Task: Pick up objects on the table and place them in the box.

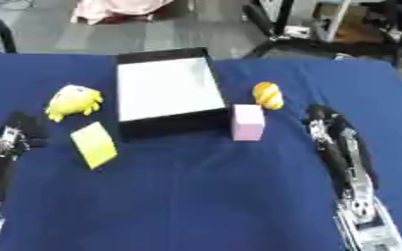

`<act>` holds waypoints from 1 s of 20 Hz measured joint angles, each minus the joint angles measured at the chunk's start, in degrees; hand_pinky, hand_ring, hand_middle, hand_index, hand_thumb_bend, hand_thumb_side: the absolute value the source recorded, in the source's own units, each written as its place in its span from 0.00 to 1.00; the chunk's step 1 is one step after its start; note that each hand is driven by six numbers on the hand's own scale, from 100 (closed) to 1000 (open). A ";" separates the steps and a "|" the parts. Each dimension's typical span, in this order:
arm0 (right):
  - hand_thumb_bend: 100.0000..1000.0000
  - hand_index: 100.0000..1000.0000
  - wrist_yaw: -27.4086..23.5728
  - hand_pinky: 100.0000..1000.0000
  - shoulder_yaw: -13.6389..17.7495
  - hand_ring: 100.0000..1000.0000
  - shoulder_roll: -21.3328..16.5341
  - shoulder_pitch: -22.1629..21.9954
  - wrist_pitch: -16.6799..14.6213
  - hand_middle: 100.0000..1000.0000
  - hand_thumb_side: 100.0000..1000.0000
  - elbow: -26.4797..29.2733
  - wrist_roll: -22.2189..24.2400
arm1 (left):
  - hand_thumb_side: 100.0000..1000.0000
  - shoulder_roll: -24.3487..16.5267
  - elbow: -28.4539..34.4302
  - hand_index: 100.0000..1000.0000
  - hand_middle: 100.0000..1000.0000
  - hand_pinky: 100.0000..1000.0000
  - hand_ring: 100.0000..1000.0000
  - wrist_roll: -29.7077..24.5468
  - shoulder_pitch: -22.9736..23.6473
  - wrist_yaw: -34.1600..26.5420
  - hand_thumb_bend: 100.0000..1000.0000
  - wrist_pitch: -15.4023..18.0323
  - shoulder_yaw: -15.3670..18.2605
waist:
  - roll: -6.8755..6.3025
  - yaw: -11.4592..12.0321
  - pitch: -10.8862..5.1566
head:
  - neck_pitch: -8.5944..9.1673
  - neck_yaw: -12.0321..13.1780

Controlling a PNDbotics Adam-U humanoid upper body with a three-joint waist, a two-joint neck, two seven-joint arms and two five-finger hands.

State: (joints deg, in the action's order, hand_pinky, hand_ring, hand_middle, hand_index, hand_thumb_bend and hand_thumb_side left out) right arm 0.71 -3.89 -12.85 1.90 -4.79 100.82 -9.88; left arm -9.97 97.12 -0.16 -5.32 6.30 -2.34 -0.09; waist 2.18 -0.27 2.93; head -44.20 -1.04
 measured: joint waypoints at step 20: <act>0.00 0.77 0.27 0.76 -0.01 0.71 -0.05 -0.46 0.03 0.72 0.67 -0.03 0.03 | 0.44 -23.40 -1.51 0.88 0.74 0.80 0.74 -15.33 -10.82 15.20 0.54 4.75 0.51 | -0.69 -0.47 -0.07 | 0.00 -0.28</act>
State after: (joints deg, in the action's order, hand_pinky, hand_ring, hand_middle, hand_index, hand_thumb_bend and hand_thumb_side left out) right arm 0.98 -3.91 -12.90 1.44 -4.76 100.79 -9.86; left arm -33.37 95.61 -15.49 -16.13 21.51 2.42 0.42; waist 1.49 -0.74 2.86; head -44.20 -1.32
